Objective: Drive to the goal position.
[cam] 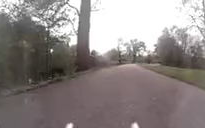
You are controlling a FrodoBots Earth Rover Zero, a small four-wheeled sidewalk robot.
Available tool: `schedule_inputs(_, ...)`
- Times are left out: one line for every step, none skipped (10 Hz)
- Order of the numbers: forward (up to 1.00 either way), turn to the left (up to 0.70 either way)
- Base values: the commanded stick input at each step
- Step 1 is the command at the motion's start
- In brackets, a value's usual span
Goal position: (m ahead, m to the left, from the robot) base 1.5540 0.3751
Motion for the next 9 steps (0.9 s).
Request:
schedule_inputs(1.00,-0.03)
schedule_inputs(1.00,-0.01)
schedule_inputs(1.00,-0.02)
schedule_inputs(1.00,-0.05)
schedule_inputs(1.00,-0.08)
schedule_inputs(1.00,-0.11)
schedule_inputs(1.00,-0.14)
schedule_inputs(1.00,-0.17)
schedule_inputs(1.00,-0.20)
